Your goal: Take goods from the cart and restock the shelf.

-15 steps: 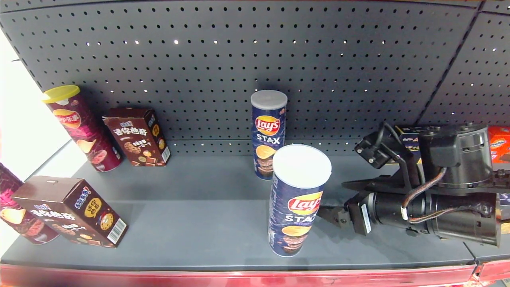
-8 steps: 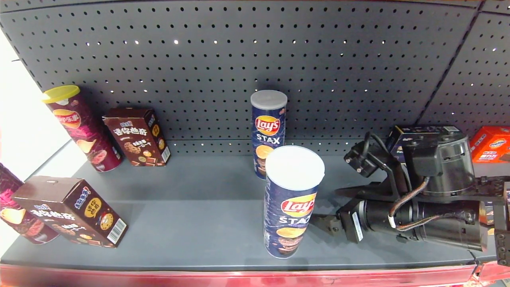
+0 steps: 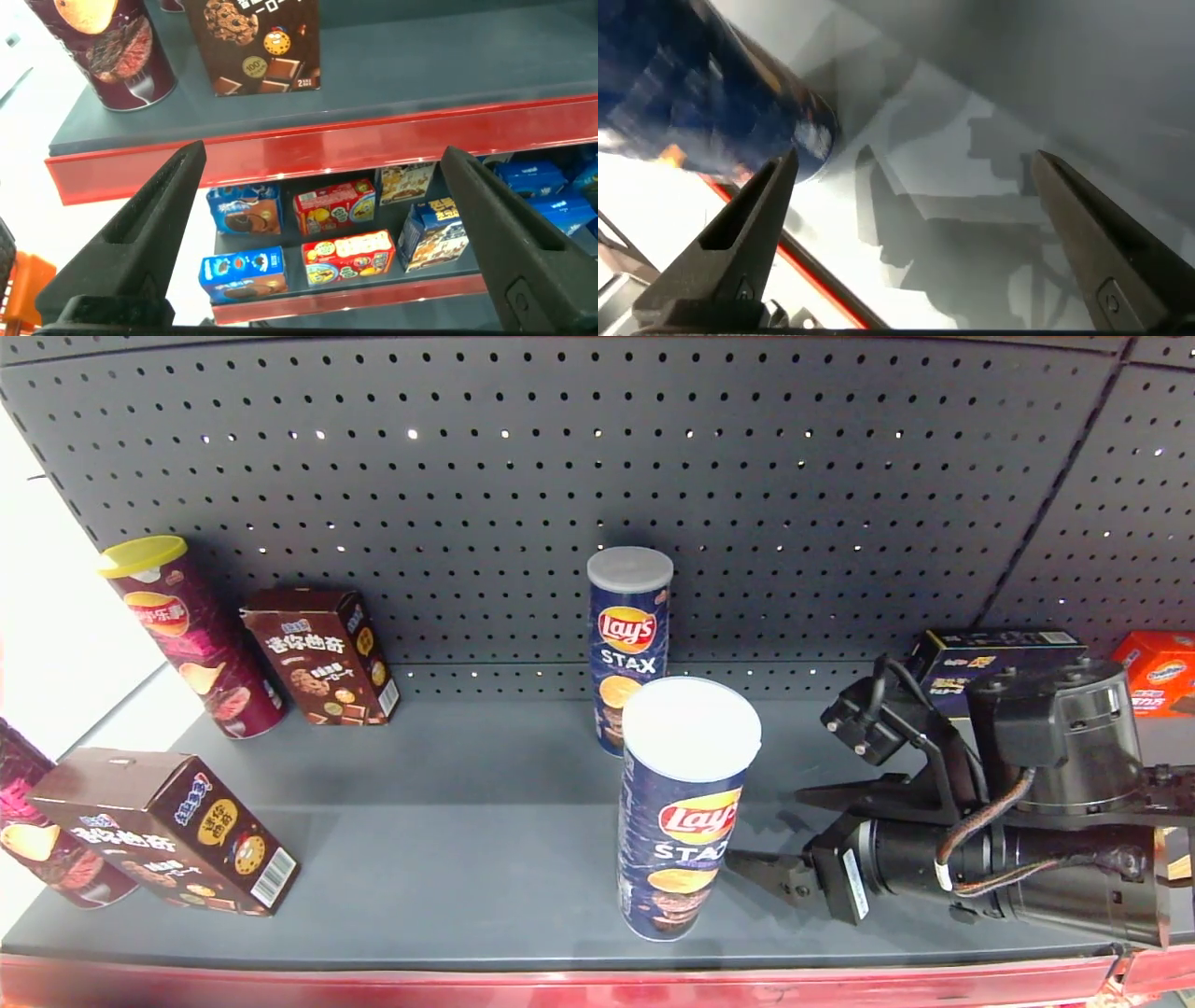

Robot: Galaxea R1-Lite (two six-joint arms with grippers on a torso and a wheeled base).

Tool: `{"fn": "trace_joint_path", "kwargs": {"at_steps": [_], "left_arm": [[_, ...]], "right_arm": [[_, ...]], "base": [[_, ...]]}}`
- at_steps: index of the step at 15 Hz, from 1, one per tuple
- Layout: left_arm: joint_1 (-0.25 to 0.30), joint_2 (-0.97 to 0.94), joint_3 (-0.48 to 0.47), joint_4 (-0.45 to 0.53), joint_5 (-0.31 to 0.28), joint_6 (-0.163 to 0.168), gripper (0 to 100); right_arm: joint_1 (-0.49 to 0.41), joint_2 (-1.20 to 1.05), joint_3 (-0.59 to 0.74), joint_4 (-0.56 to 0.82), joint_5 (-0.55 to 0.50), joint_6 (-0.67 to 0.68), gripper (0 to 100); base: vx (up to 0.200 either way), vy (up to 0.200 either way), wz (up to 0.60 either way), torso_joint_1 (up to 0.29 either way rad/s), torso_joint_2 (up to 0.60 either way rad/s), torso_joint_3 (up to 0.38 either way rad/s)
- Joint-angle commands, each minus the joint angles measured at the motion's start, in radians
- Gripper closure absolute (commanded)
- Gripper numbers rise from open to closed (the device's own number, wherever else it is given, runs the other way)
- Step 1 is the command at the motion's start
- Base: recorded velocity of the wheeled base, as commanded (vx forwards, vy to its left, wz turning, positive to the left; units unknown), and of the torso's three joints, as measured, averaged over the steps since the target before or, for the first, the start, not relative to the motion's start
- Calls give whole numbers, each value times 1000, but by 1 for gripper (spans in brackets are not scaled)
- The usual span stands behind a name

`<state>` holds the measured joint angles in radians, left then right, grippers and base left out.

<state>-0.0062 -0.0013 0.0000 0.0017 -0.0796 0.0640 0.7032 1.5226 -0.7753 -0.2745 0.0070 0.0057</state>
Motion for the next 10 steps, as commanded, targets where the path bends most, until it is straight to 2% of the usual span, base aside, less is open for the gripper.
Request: {"fn": "trace_joint_path", "kwargs": {"at_steps": [1, 10], "left_arm": [[0, 1, 0, 0, 1, 0, 0], [0, 1, 0, 0, -2, 0, 0]], "right_arm": [[19, 11, -18, 0, 1, 0, 0], [45, 28, -24, -17, 5, 0, 0]], "base": [[0, 0, 0, 0, 0, 0], [0, 0, 0, 0, 0, 0]]}}
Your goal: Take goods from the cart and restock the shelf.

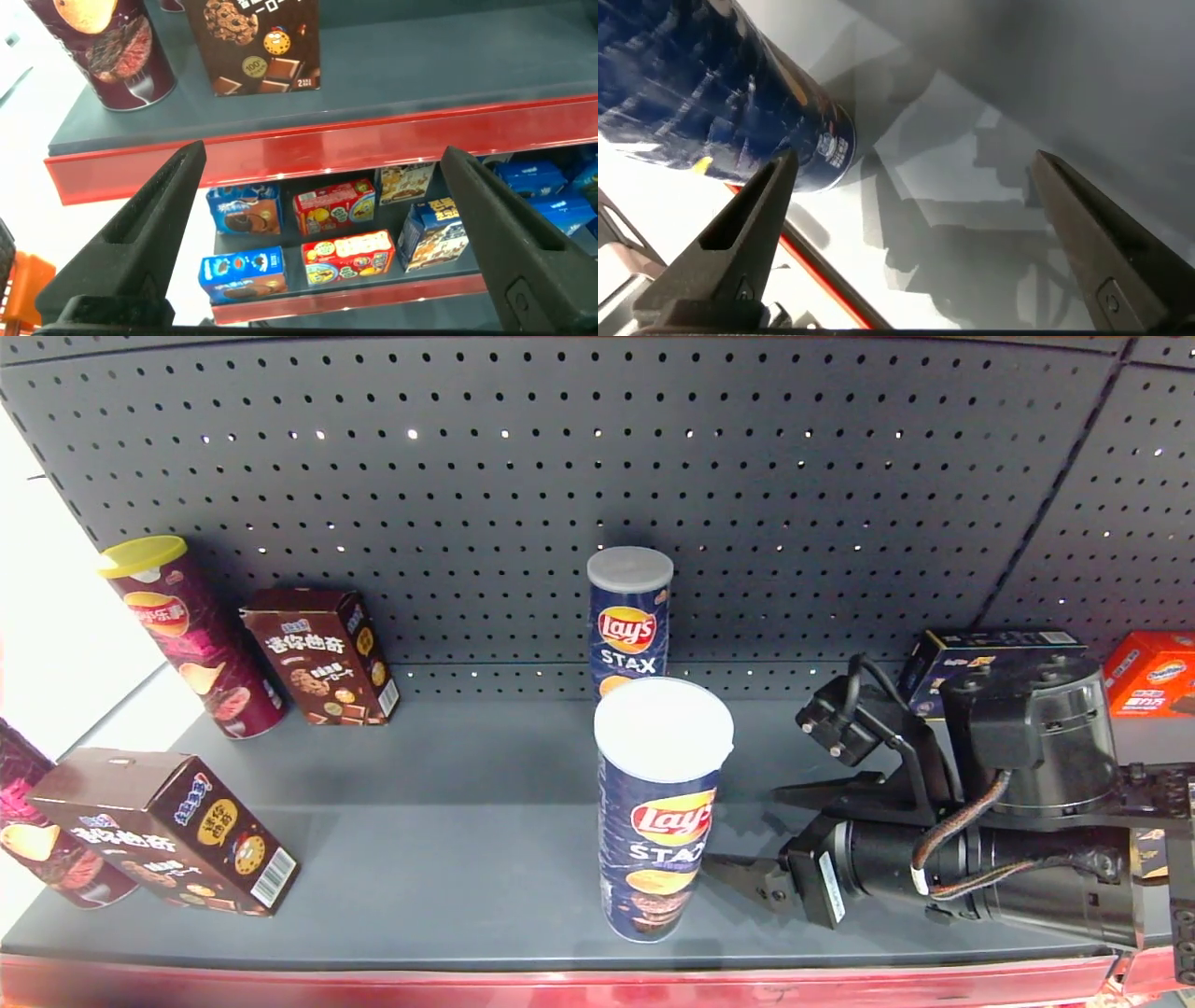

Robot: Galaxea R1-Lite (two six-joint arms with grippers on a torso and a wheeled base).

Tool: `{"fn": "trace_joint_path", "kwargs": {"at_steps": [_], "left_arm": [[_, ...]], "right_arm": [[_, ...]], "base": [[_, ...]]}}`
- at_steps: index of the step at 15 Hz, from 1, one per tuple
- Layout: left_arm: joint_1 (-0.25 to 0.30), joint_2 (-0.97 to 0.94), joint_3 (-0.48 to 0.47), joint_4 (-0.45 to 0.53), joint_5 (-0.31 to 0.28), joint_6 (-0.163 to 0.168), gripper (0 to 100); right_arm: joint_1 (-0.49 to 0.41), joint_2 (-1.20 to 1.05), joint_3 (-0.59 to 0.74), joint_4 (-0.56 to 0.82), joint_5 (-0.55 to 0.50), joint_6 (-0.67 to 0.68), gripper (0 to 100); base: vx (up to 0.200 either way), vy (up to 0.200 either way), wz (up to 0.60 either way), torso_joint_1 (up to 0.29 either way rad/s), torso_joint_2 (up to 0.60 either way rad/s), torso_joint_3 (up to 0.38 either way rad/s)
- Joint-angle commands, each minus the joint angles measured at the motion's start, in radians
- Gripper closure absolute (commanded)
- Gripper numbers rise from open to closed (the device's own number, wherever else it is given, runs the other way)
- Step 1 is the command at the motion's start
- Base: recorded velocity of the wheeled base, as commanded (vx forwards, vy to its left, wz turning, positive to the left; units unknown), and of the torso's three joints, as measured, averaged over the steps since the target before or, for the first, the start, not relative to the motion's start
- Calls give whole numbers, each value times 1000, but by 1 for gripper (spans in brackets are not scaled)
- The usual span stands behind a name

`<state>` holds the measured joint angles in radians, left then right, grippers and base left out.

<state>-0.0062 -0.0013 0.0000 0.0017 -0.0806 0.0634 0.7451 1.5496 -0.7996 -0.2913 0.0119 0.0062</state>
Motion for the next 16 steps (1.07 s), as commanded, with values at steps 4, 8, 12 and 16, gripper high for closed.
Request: {"fn": "trace_joint_path", "kwargs": {"at_steps": [4, 8, 12, 16], "left_arm": [[0, 1, 0, 0, -1, 1, 0], [0, 1, 0, 0, -2, 1, 0], [0, 1, 0, 0, -2, -1, 0], [0, 1, 0, 0, 1, -1, 0]], "right_arm": [[3, 6, 2, -2, 0, 0, 0], [3, 7, 2, -2, 0, 0, 0], [11, 7, 3, -3, 0, 0, 0], [-4, -23, 13, -14, -4, 6, 0]], "base": [[0, 0, 0, 0, 0, 0], [0, 0, 0, 0, 0, 0], [0, 0, 0, 0, 0, 0], [0, 0, 0, 0, 0, 0]]}}
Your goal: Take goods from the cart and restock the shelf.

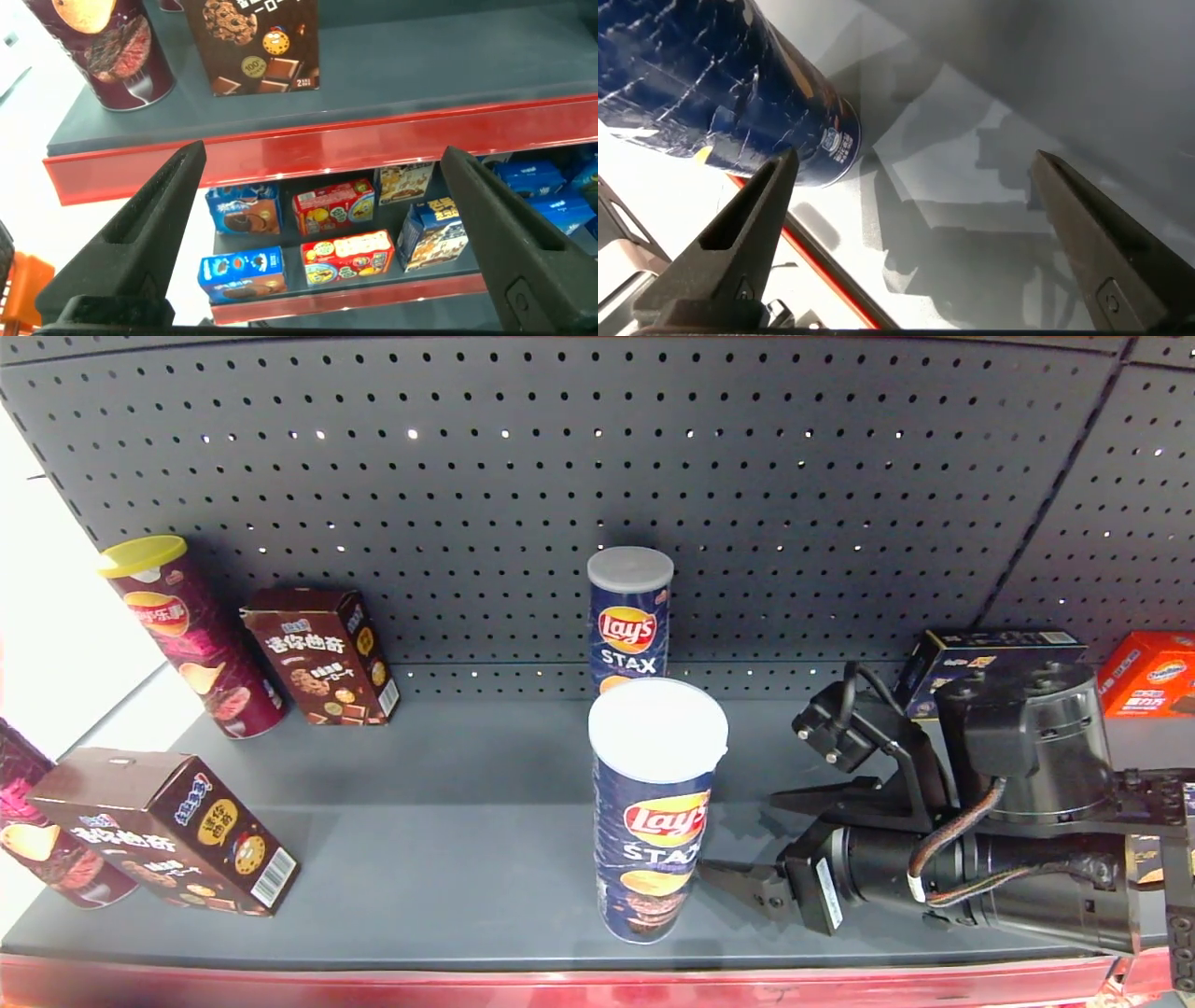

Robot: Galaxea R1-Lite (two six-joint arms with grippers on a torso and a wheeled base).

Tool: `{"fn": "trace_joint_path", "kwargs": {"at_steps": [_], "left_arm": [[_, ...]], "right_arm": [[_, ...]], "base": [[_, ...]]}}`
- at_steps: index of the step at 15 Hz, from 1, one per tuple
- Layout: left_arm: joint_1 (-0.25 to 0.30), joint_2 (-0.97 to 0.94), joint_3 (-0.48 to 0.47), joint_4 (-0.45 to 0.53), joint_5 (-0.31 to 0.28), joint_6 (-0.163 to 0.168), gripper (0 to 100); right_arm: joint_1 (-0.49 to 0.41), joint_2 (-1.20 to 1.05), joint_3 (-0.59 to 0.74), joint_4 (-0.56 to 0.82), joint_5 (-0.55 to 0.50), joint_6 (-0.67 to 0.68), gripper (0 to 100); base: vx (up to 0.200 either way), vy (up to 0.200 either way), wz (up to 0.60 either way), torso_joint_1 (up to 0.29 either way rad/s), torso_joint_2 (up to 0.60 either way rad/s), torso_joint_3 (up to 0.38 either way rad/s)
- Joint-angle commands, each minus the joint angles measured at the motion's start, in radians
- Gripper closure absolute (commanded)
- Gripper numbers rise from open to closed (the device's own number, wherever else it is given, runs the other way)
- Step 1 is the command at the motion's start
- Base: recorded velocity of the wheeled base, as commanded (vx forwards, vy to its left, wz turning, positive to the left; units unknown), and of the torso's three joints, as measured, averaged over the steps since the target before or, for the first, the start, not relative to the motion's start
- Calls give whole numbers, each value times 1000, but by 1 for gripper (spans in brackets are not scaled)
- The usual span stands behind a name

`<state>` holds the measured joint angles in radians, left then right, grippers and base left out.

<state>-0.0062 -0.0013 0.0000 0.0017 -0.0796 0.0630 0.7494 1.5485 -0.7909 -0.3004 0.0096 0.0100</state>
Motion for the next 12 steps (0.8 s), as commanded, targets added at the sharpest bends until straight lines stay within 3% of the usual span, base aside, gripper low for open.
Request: {"fn": "trace_joint_path", "kwargs": {"at_steps": [1, 4, 9, 12], "left_arm": [[0, 3, 0, 0, 1, -3, 0], [0, 3, 0, 0, -2, -3, 0], [0, 1, 0, 0, -5, -3, 0], [0, 1, 0, -2, -5, -2, 0]], "right_arm": [[-31, -59, 9, -11, -2, 2, 0], [-97, -163, 28, -13, -3, 2, 0], [-516, -654, 234, -6, 6, -1, 0], [-596, -926, 432, -6, -28, -10, 0]], "base": [[0, 0, 0, 0, 0, 0], [0, 0, 0, 0, 0, 0], [0, 0, 0, 0, 0, 0], [0, 0, 0, 0, 0, 0]]}}
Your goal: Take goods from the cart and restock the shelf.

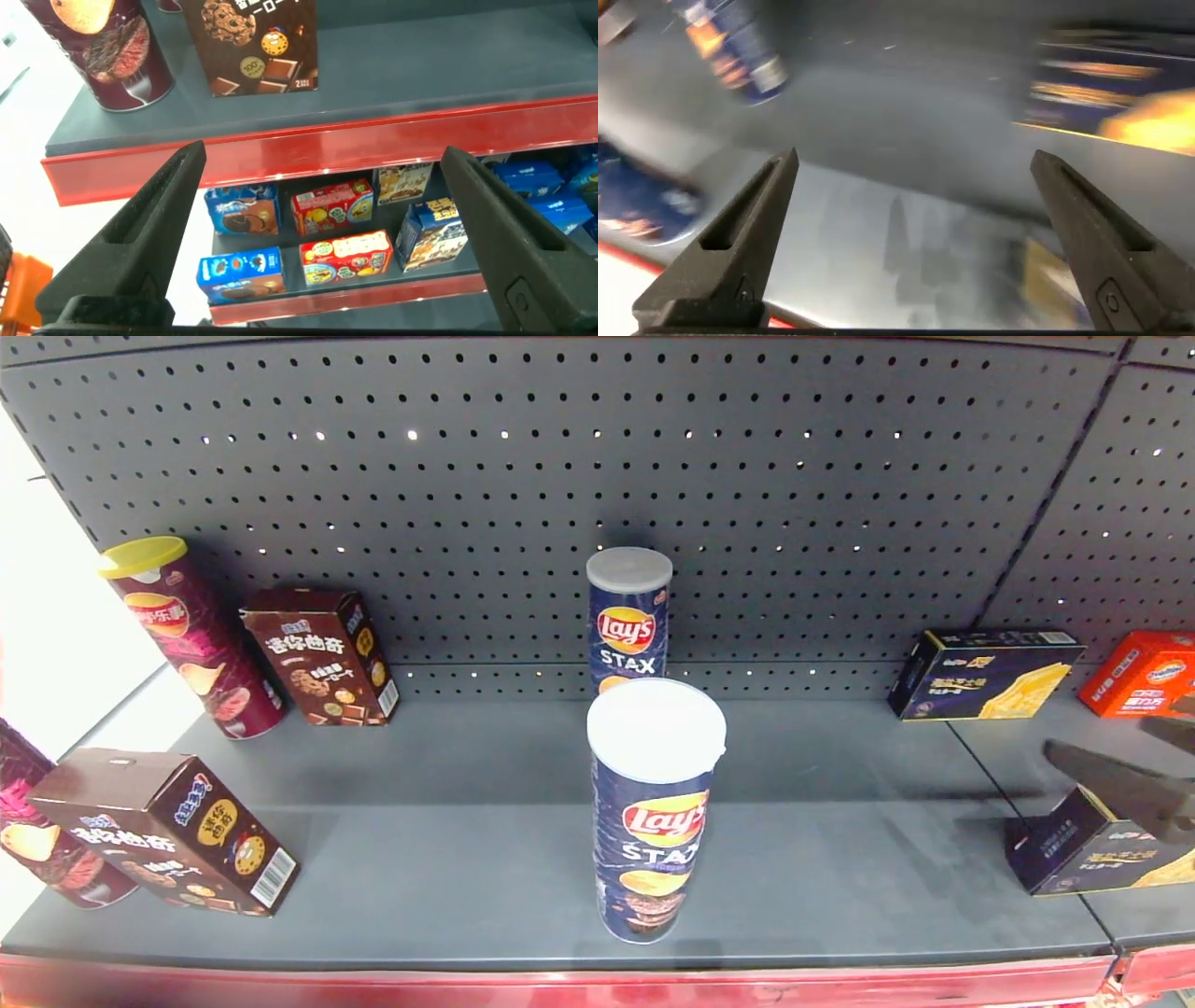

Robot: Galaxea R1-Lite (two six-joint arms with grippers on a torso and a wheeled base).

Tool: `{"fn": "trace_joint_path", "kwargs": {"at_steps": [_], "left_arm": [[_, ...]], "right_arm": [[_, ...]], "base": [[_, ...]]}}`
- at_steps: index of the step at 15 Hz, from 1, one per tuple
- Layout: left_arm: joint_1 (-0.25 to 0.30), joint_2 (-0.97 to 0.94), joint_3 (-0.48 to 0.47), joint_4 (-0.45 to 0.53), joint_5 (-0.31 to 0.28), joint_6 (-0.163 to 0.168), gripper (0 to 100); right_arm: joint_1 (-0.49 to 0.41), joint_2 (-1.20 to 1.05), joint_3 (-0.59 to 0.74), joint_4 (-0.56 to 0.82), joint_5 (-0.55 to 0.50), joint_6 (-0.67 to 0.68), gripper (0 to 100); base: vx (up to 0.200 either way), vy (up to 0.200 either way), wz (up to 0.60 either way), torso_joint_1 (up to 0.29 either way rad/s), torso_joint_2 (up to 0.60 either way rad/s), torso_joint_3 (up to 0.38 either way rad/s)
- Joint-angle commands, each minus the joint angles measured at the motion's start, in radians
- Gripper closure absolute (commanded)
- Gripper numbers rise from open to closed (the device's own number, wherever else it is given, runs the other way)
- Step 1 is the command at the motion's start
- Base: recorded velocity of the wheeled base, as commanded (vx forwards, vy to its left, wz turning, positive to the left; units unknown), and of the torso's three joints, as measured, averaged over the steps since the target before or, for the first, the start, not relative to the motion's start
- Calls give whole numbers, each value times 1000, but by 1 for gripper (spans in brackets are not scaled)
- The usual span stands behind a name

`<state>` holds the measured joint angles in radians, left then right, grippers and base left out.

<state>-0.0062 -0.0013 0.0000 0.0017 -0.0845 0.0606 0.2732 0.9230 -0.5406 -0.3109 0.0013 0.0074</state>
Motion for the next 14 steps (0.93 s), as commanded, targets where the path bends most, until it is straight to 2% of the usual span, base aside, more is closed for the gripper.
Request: {"fn": "trace_joint_path", "kwargs": {"at_steps": [1, 3, 6, 8, 11, 12, 14], "left_arm": [[0, 1, 0, 0, 0, 1, 0], [0, 1, 0, 0, 0, 4, 0], [0, 3, 0, 0, 0, 5, 0], [0, 3, 0, 0, 3, 7, 0], [0, 3, 0, 0, 3, 8, 0], [0, 3, 0, 0, 3, 10, 0], [0, 3, 0, 0, 5, 10, 0]], "right_arm": [[-120, -332, 214, 4, -27, -18, 0], [-121, -506, 350, 12, -52, -50, 0], [-121, -639, 433, 47, -53, -50, 0], [-115, -817, 536, 113, -50, -50, 0], [-117, -831, 541, 170, -50, -52, 0], [-117, -829, 541, 253, -60, -87, 0], [-117, -829, 541, 242, -60, -98, 0]], "base": [[0, 0, 0, 0, 0, 0], [0, 0, 0, 0, 0, 0], [0, 0, 0, 0, 0, 0], [0, 0, 0, 0, 0, 0], [0, 0, 0, 0, 0, 0], [0, 0, 0, 0, 0, 0], [0, 0, 0, 0, 0, 0]]}}
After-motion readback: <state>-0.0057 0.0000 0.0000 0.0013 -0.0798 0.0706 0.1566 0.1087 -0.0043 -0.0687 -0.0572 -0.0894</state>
